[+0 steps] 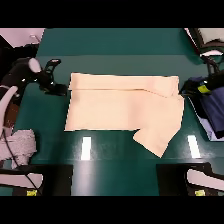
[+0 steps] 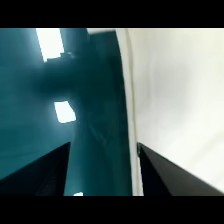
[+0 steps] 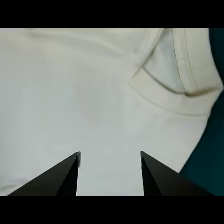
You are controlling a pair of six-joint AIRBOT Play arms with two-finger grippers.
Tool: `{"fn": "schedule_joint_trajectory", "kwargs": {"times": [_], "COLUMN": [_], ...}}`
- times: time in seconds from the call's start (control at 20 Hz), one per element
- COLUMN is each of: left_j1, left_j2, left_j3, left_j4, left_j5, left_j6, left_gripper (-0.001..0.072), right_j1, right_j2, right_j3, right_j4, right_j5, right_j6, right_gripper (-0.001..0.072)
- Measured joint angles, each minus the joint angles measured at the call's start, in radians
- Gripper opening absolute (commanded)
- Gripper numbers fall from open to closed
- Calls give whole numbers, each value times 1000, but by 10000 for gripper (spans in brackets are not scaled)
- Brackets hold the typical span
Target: Fold the shirts.
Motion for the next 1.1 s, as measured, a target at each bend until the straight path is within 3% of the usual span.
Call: {"fn": "schedule_joint_trajectory", "kwargs": {"times": [0.15, 0.4, 0.8, 0.9, 1.0, 1.05, 1.1], "left_j1": [82, 177, 204, 204, 203, 203, 203], "left_j2": [119, 236, 267, 266, 266, 266, 266], "left_j3": [-183, -459, -628, -640, -648, -650, -650], "left_j4": [-156, -267, -393, -405, -408, -416, -421], "left_j5": [-31, -42, 0, 23, 37, 39, 38], "left_j6": [51, 114, 162, 166, 172, 173, 178], "left_gripper": [499, 499, 493, 123, 92, 25, 25], "right_j1": [-35, -53, -57, -57, -57, -57, -57], "right_j2": [117, 245, 287, 289, 290, 291, 292], "right_j3": [-104, -237, -243, -241, -257, -273, -298], "right_j4": [5, 43, 143, 149, 149, 150, 150], "right_j5": [26, 15, 17, 29, 41, 48, 49], "right_j6": [-25, -48, -69, -69, -70, -71, -71], "right_gripper": [446, 446, 446, 446, 446, 446, 446]}}
